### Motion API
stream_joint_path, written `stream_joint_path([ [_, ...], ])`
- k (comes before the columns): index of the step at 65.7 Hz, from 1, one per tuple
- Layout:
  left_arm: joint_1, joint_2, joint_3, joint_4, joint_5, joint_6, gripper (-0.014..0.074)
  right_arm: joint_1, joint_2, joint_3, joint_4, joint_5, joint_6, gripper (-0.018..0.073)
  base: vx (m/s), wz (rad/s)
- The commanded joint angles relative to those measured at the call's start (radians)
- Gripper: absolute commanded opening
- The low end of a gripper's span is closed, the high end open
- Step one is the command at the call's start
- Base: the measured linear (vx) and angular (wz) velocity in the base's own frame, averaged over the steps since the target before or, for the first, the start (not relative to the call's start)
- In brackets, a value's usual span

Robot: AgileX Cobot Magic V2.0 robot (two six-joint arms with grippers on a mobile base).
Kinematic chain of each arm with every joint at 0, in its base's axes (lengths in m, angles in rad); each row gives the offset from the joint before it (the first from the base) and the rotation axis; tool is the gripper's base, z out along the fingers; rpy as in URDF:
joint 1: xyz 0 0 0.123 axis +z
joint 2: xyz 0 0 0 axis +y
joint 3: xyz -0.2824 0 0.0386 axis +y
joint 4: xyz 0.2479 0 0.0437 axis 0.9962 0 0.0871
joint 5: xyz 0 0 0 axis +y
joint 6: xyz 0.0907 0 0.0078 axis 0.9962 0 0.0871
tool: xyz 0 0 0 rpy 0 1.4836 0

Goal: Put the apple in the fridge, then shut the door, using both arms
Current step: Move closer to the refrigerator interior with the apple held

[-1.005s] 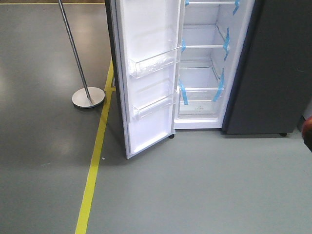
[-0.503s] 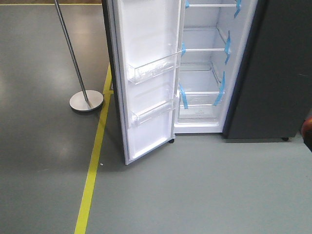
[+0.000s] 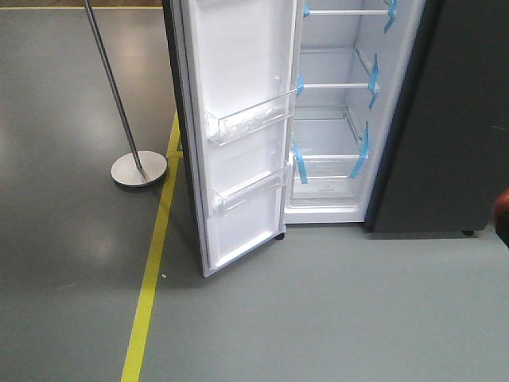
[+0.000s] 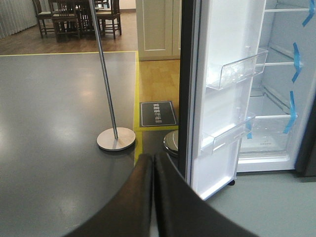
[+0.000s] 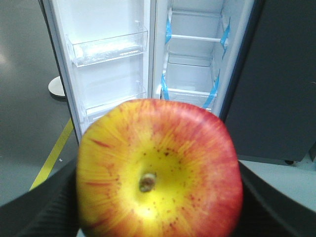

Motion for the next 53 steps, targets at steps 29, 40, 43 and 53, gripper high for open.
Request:
stream_joint_path([
  [29, -0.007, -0.015, 0.019, -0.009, -0.073, -0.003, -0.0006, -0.001, -0.003, -0.028, 0.007, -0.086, -0.006, 0.0188, 0.07, 0.00],
  [40, -0.007, -0.015, 0.019, -0.009, -0.073, -0.003, -0.0006, -0.001, -0.003, -0.028, 0.007, -0.087, -0.006, 0.0188, 0.08, 0.00],
  [43, -0.007, -0.015, 0.019, -0.009, -0.073, -0.003, -0.0006, -0.001, -0.003, -0.028, 0.007, -0.087, -0.006, 0.0188, 0.08, 0.00],
  [53, -0.007, -0.015, 0.019, -0.009, -0.073, -0.003, -0.0006, -0.001, -0.003, -0.028, 0.007, -0.087, -0.006, 0.0188, 0.08, 0.00],
])
